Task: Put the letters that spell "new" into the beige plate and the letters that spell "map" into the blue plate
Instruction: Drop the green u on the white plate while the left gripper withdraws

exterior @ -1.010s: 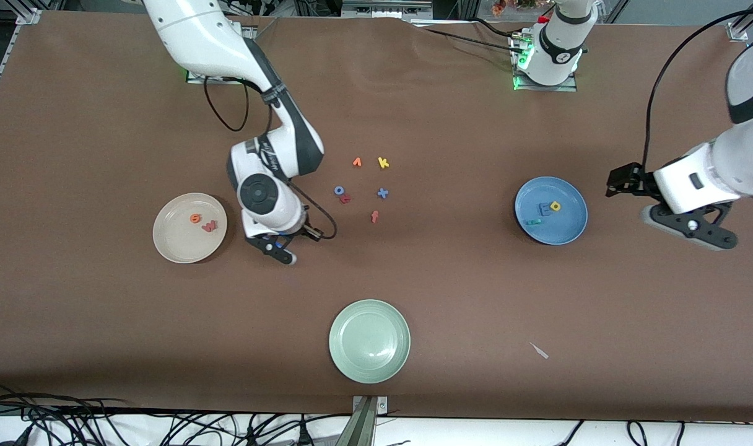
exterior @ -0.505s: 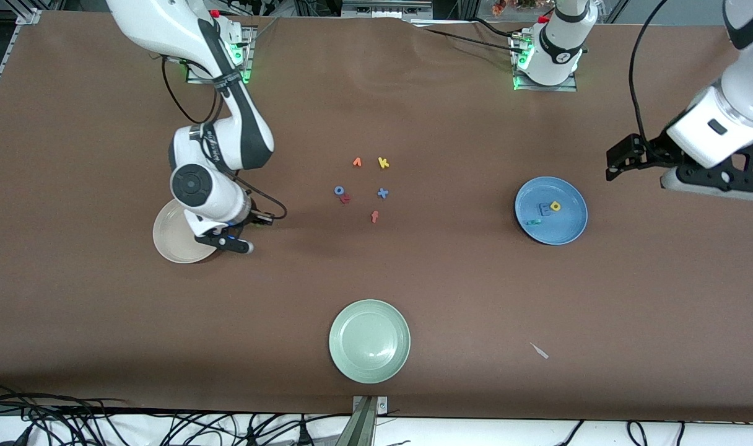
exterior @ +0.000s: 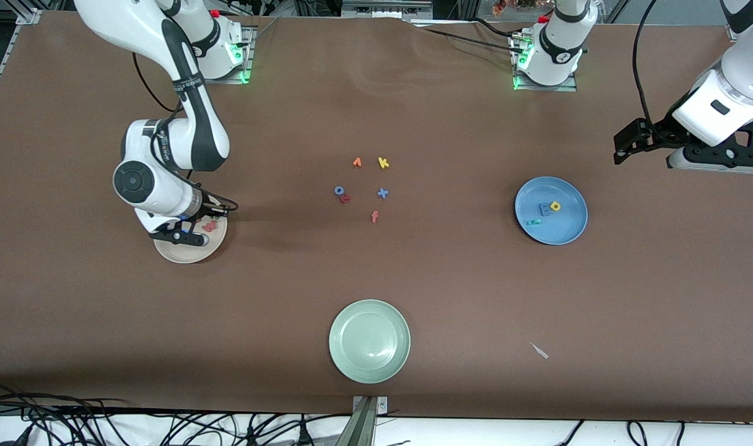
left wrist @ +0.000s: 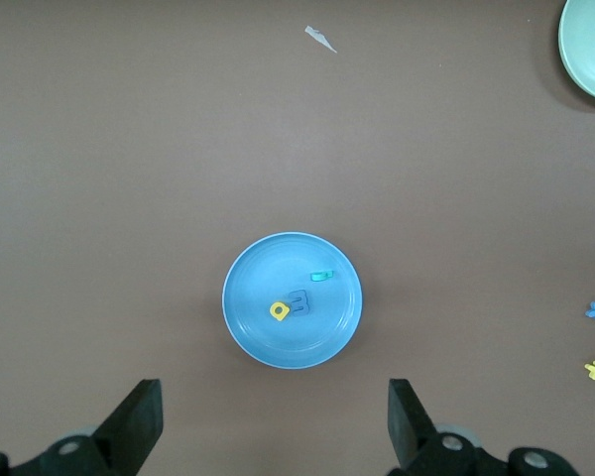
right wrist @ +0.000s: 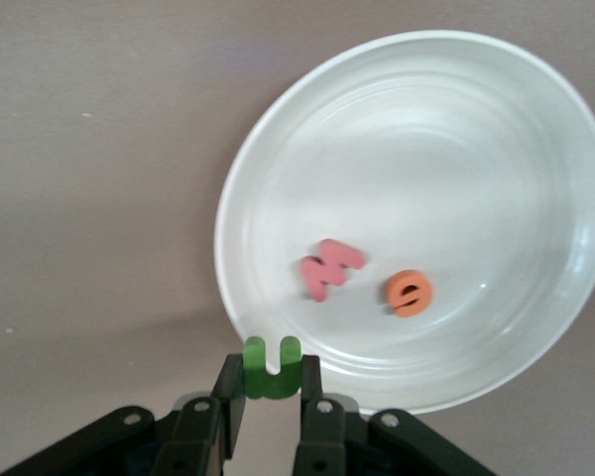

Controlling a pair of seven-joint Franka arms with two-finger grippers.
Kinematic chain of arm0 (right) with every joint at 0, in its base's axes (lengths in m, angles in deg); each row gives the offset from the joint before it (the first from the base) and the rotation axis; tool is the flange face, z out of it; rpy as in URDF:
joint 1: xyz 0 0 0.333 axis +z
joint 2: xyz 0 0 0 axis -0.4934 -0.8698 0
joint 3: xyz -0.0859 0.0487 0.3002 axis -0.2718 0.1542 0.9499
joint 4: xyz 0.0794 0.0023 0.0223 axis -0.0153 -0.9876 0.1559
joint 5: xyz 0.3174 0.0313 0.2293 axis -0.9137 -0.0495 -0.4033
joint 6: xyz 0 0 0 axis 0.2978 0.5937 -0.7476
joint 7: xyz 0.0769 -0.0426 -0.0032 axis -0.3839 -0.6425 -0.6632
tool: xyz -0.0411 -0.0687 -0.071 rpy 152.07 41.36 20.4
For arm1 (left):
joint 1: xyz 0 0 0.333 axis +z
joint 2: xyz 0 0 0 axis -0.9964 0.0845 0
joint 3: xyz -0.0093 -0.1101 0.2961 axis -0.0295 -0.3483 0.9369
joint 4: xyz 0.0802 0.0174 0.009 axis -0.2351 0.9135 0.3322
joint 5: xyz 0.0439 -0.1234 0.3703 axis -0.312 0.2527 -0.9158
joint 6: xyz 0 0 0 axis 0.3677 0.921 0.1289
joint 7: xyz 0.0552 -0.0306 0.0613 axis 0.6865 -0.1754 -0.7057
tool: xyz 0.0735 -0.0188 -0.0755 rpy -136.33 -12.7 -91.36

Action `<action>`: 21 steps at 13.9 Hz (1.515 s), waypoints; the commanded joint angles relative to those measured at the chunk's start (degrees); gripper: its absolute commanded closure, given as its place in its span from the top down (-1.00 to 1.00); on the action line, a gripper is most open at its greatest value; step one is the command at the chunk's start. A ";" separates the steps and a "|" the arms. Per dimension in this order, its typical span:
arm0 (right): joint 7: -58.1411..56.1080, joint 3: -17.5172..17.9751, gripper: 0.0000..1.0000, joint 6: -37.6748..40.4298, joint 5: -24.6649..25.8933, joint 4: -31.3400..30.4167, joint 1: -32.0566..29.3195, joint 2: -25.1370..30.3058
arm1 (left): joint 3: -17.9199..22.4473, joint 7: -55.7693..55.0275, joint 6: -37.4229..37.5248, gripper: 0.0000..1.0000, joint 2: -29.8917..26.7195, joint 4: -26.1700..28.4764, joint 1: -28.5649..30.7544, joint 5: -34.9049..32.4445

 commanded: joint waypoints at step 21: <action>-4.36 -3.01 1.00 45.98 0.01 35.95 -0.81 1.45 | -0.23 0.02 5.82 1.00 2.05 -5.00 -1.22 1.33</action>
